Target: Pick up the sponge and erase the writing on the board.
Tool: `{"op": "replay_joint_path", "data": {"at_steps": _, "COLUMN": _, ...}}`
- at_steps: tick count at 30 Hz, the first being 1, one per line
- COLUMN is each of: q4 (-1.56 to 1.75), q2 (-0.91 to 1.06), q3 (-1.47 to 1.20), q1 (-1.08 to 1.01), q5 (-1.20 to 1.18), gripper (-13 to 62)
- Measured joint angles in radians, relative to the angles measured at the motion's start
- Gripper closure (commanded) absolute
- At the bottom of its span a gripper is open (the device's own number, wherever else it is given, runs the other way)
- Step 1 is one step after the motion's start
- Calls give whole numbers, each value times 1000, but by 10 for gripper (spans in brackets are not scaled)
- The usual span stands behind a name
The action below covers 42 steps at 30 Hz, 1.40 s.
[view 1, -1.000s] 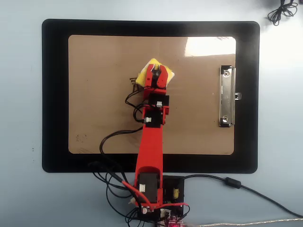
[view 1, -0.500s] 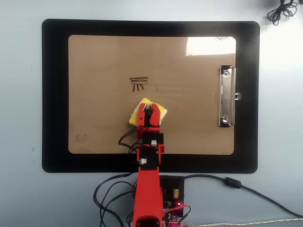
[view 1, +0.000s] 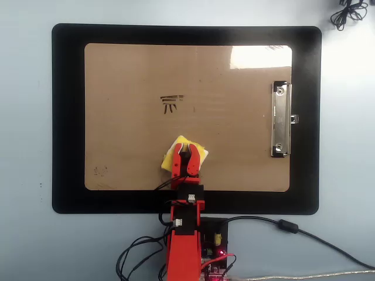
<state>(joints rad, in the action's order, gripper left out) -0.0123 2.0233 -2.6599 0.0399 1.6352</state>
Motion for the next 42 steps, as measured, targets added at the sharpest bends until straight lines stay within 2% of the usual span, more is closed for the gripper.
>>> {"op": "replay_joint_path", "data": {"at_steps": 3, "q4": -3, "q2": -120, "q3": 103, "q1": 0, "q5": 0, "gripper": 573}}
{"op": "replay_joint_path", "data": {"at_steps": 9, "q4": 6, "q2": -615, "q3": 630, "q1": 100, "q5": 8, "gripper": 573}}
{"op": "replay_joint_path", "data": {"at_steps": 11, "q4": 17, "q2": -710, "q3": 724, "q1": 109, "q5": 9, "gripper": 573}}
{"op": "replay_joint_path", "data": {"at_steps": 14, "q4": 25, "q2": -712, "q3": 692, "q1": 109, "q5": 9, "gripper": 573}}
{"op": "replay_joint_path", "data": {"at_steps": 19, "q4": 29, "q2": -397, "q3": 308, "q1": 120, "q5": 11, "gripper": 573}}
{"op": "replay_joint_path", "data": {"at_steps": 21, "q4": 11, "q2": -331, "q3": 291, "q1": 137, "q5": 9, "gripper": 573}}
{"op": "replay_joint_path", "data": {"at_steps": 24, "q4": 8, "q2": -442, "q3": 380, "q1": 155, "q5": 5, "gripper": 573}}
{"op": "replay_joint_path", "data": {"at_steps": 28, "q4": 28, "q2": -844, "q3": 848, "q1": 192, "q5": 35, "gripper": 573}}
{"op": "replay_joint_path", "data": {"at_steps": 31, "q4": 34, "q2": -957, "q3": 953, "q1": 210, "q5": 55, "gripper": 573}}
{"op": "replay_joint_path", "data": {"at_steps": 34, "q4": 41, "q2": -844, "q3": 821, "q1": 215, "q5": 63, "gripper": 573}}
{"op": "replay_joint_path", "data": {"at_steps": 39, "q4": 40, "q2": -413, "q3": 314, "q1": 221, "q5": 63, "gripper": 573}}
{"op": "replay_joint_path", "data": {"at_steps": 42, "q4": 15, "q2": -362, "q3": 287, "q1": 221, "q5": 64, "gripper": 573}}
